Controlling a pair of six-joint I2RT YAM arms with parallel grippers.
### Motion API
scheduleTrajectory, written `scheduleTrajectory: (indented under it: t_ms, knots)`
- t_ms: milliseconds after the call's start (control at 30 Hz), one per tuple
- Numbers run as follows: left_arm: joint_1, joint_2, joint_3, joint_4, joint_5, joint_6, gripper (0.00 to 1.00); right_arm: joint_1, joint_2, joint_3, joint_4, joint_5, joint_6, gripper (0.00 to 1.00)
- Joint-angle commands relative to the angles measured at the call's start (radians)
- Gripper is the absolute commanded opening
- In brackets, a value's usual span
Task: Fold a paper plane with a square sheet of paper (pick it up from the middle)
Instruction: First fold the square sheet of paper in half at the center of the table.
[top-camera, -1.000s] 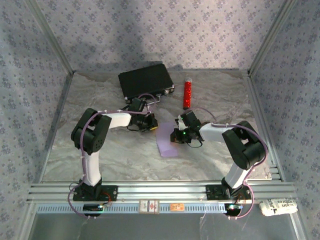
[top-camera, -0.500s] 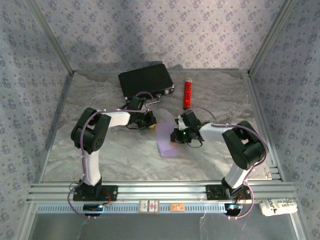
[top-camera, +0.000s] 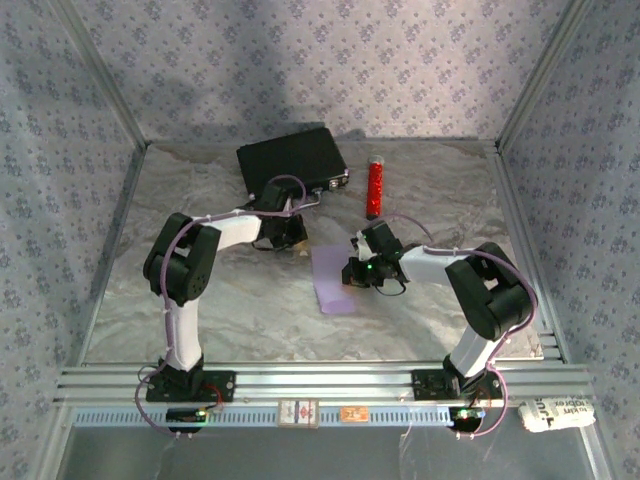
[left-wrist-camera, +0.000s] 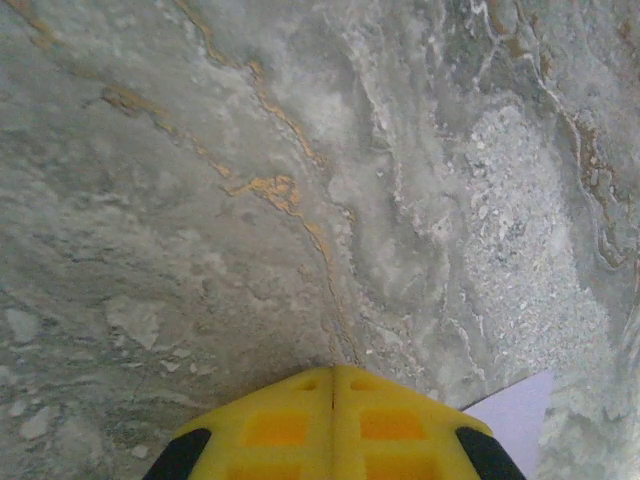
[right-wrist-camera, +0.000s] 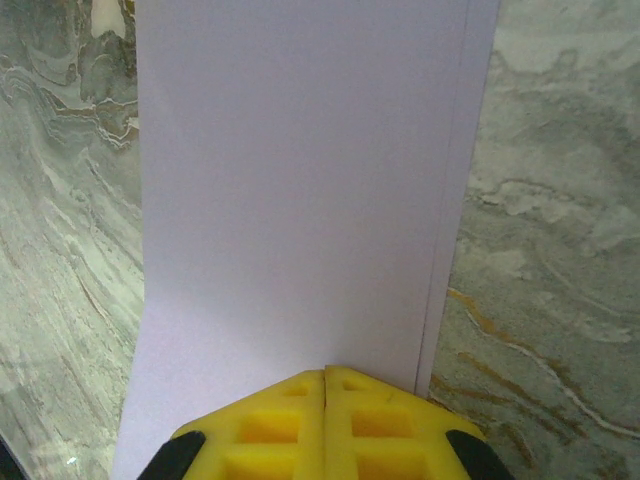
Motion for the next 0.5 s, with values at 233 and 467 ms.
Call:
scheduleTrajectory:
  t_ms: [233, 467]
  knots:
    - [-0.069, -0.22, -0.083, -0.038, 0.057, 0.069, 0.04, -0.003, -0.007, -0.048, -0.113, 0.09, 0.039, 0.0]
    - [-0.175, -0.295, -0.249, 0.068, 0.196, -0.012, 0.04, -0.003, -0.016, -0.053, -0.122, 0.096, 0.038, 0.0]
